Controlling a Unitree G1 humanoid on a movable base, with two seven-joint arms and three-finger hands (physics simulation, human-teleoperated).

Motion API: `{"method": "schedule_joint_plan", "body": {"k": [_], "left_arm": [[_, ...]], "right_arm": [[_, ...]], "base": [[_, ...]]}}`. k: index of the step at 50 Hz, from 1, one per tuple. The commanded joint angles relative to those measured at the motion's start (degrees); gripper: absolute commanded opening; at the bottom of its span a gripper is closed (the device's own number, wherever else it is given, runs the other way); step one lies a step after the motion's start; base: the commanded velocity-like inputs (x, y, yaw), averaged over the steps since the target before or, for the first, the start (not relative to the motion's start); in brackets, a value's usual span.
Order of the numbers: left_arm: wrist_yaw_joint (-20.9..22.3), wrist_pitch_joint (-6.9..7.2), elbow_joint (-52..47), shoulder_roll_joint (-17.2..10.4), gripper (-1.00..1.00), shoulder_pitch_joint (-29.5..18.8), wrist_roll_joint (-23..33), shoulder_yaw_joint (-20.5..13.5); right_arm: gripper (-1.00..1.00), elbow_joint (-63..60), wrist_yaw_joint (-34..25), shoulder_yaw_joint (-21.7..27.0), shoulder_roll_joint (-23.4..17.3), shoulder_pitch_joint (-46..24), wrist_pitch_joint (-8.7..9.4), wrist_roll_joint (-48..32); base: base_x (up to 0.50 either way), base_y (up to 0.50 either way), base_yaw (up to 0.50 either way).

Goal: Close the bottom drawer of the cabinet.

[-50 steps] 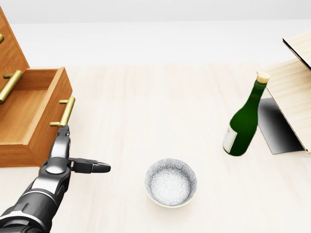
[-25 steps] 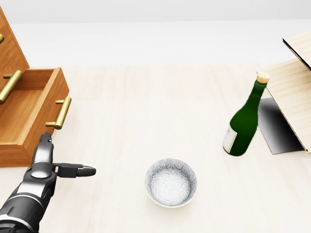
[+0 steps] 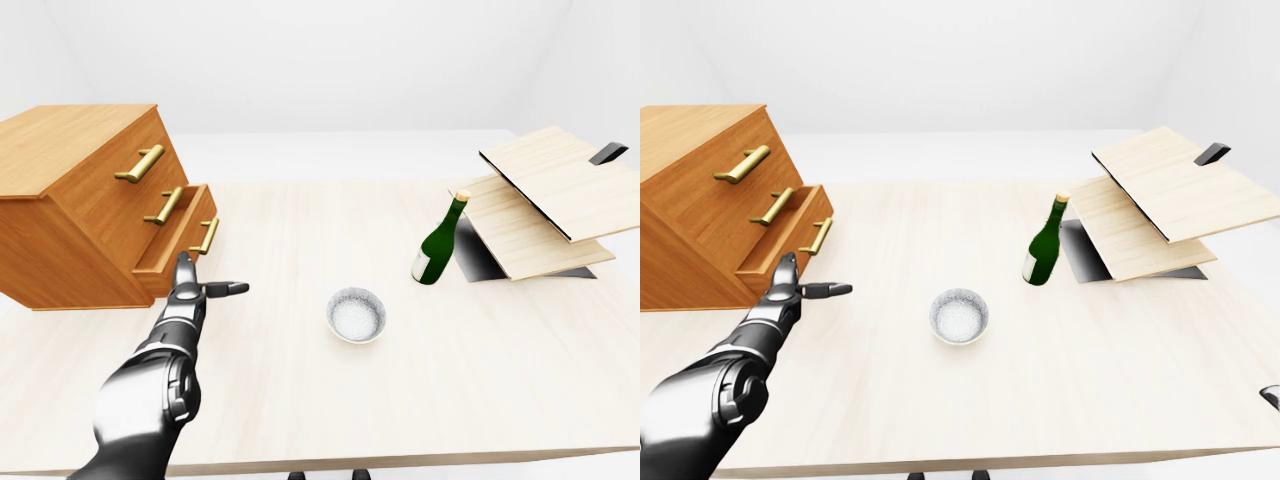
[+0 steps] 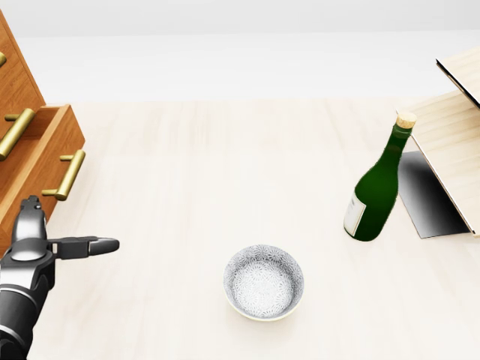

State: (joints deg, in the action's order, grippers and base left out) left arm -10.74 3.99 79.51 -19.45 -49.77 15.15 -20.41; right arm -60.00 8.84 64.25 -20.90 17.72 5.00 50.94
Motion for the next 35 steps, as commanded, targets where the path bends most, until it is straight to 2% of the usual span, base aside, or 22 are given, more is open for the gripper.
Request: {"method": "schedule_joint_plan", "body": {"k": [1, 7, 16, 19, 35], "left_arm": [[-2.20, 1.01, -0.62, -2.40, 1.00, 0.23, 0.57, -0.26], [-3.08, 1.01, -0.56, -3.85, 1.00, 1.86, 0.15, -1.37], [-5.26, 1.01, -0.41, -4.89, 1.00, 6.49, 2.93, -0.91], [-5.19, 1.01, -0.40, -5.82, 1.00, 7.47, 3.07, -1.40], [-5.78, 1.01, -0.38, -8.27, 1.00, 8.49, 4.64, -1.96]], "right_arm": [[1.00, 0.00, 1.03, 0.16, -1.03, 0.33, 0.00, 0.87], [1.00, 0.00, 1.32, 0.02, -1.32, 0.46, 0.00, 0.91], [1.00, 0.00, 1.75, 1.37, -1.88, 1.33, 0.00, 2.42], [1.00, 0.00, 1.65, 0.08, -1.71, 0.99, 0.00, 1.09], [1.00, 0.00, 2.00, 0.31, -2.08, 1.74, 0.00, 1.56]], "base": [[0.00, 0.00, 0.00], [0.00, 0.00, 0.00], [0.00, 0.00, 0.00], [0.00, 0.00, 0.00], [0.00, 0.00, 0.00]]}}
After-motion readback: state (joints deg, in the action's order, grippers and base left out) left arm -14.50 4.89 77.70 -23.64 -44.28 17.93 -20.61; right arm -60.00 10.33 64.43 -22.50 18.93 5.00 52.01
